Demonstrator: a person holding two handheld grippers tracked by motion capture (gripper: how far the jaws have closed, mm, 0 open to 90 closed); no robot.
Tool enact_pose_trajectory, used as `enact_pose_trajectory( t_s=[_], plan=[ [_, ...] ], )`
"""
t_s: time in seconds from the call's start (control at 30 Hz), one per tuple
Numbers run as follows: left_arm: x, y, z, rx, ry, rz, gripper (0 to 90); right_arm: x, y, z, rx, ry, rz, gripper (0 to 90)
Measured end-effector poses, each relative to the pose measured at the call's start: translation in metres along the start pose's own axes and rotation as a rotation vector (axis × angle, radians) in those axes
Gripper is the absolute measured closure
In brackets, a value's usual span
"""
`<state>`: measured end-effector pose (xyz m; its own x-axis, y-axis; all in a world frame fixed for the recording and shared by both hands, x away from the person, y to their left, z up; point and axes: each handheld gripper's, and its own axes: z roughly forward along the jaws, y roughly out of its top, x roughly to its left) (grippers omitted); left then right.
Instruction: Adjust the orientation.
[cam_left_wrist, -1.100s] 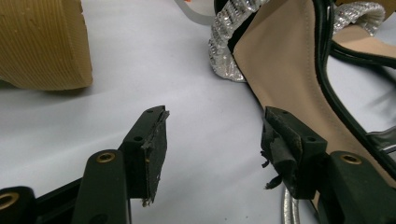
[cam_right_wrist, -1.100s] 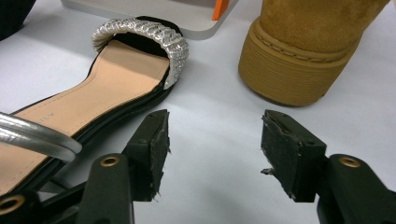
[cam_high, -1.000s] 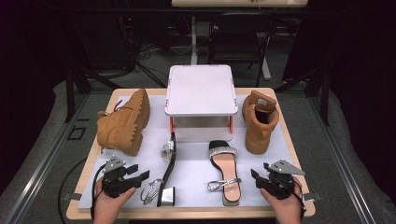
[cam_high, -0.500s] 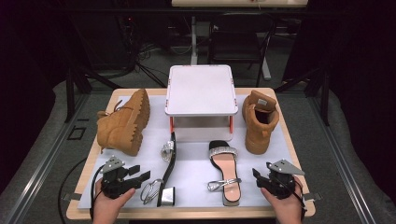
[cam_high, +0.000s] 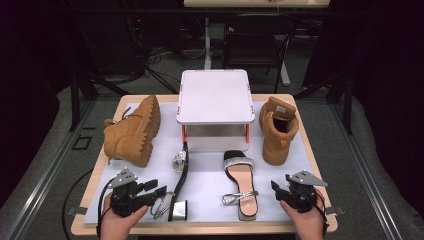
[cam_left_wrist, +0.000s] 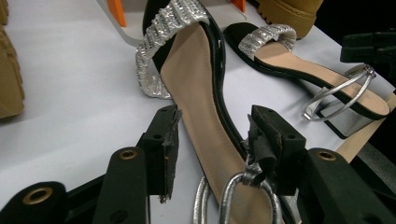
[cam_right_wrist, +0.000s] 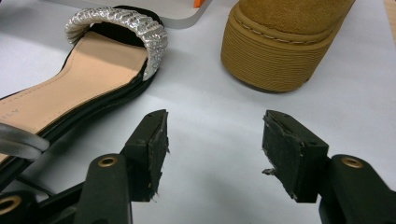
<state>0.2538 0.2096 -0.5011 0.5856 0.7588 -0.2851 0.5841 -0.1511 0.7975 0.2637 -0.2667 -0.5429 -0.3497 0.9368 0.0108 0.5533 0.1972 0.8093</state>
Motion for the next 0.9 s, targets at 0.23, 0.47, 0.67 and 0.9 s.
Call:
enact_pose_trajectory(
  t_s=[0.23, 0.47, 0.67, 0.9],
  plan=[
    [-0.01, 0.0, 0.006, 0.02, -0.038, 0.016, 56.0, 0.0, 0.0, 0.0, 0.01, 0.0, 0.001, 40.7],
    [-0.014, -0.004, 0.016, 0.044, -0.036, 0.028, 62.0, 0.0, 0.0, 0.001, 0.01, 0.002, 0.001, 40.7],
    [-0.015, -0.005, 0.018, 0.058, -0.047, 0.035, 70.4, -0.001, 0.0, 0.001, 0.009, 0.007, 0.005, 41.0],
    [-0.017, -0.005, 0.02, 0.065, -0.072, 0.046, 80.0, -0.001, 0.0, 0.0, 0.003, 0.009, 0.011, 41.2]
  ],
)
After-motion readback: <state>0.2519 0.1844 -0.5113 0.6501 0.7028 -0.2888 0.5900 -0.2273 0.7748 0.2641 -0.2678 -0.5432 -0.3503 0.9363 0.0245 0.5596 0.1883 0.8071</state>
